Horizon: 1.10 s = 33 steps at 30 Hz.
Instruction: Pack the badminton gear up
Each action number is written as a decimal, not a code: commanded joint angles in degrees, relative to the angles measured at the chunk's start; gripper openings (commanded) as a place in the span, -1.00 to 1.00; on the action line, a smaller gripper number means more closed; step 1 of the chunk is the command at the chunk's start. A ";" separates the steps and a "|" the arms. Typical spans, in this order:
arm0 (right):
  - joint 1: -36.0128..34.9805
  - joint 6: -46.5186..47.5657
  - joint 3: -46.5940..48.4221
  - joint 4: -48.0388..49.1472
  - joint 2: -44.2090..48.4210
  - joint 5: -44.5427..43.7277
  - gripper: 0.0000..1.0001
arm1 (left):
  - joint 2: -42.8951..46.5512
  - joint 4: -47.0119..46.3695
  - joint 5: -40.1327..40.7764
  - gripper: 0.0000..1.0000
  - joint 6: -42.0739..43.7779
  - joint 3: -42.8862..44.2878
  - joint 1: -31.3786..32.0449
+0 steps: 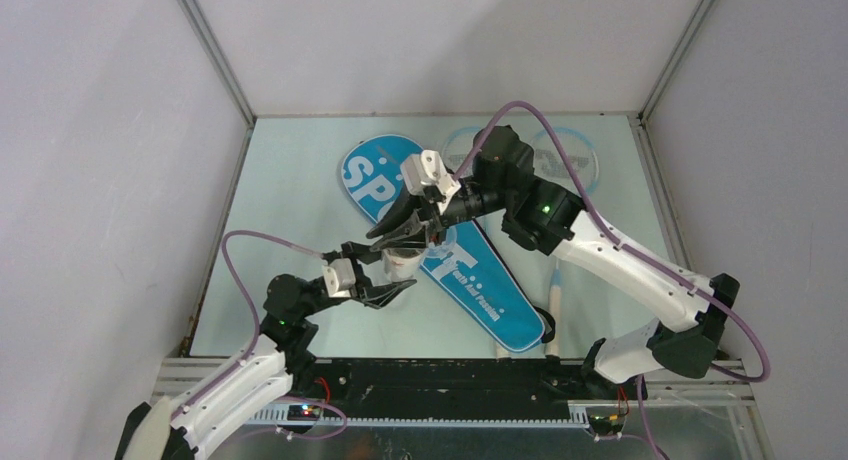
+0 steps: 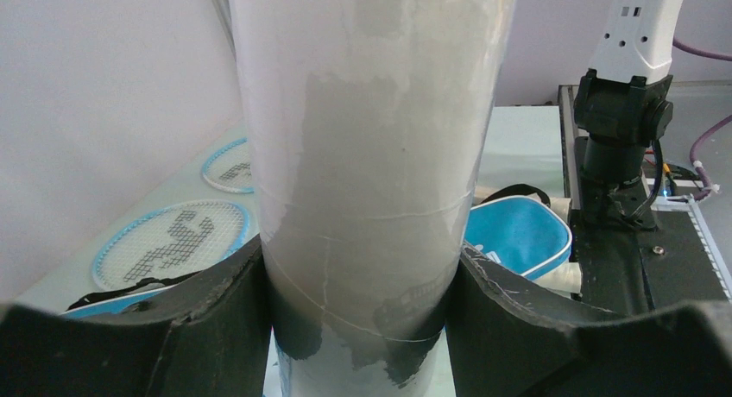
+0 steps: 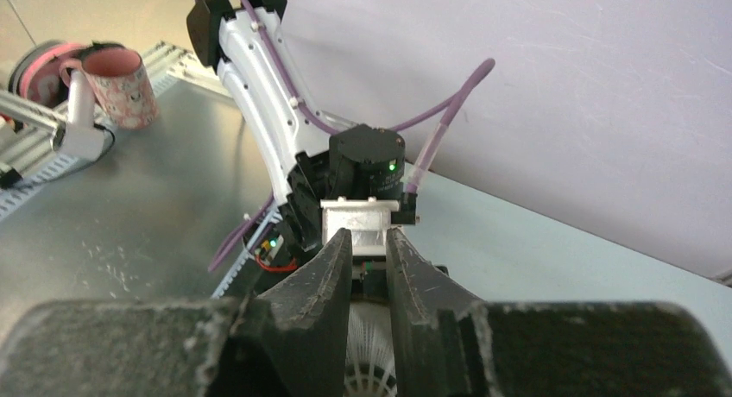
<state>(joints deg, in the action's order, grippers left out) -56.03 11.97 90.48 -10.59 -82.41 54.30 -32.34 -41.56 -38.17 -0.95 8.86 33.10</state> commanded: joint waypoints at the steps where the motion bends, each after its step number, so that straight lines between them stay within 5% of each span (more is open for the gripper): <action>1: -0.14 -6.13 -0.92 10.77 -1.20 0.76 -0.51 | -1.56 -8.93 -0.20 -0.26 -2.60 2.06 0.21; 14: 2.38 -14.72 -3.25 25.51 -5.12 -1.57 -0.56 | -4.47 -15.31 1.63 -0.26 -8.34 2.24 0.21; 23: 2.92 -27.14 -4.25 48.05 -10.62 -2.60 -0.54 | -8.45 -29.55 1.24 -0.27 -18.24 1.44 0.21; 33: 2.24 -24.07 -5.28 49.84 -10.96 -6.87 -0.54 | -12.17 -36.70 2.99 -0.27 -24.95 1.99 0.20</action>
<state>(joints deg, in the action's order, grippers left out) -53.39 -13.52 85.97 38.28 -92.90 49.30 -45.47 -63.86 -38.02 -22.09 8.80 33.26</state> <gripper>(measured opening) 0.227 0.643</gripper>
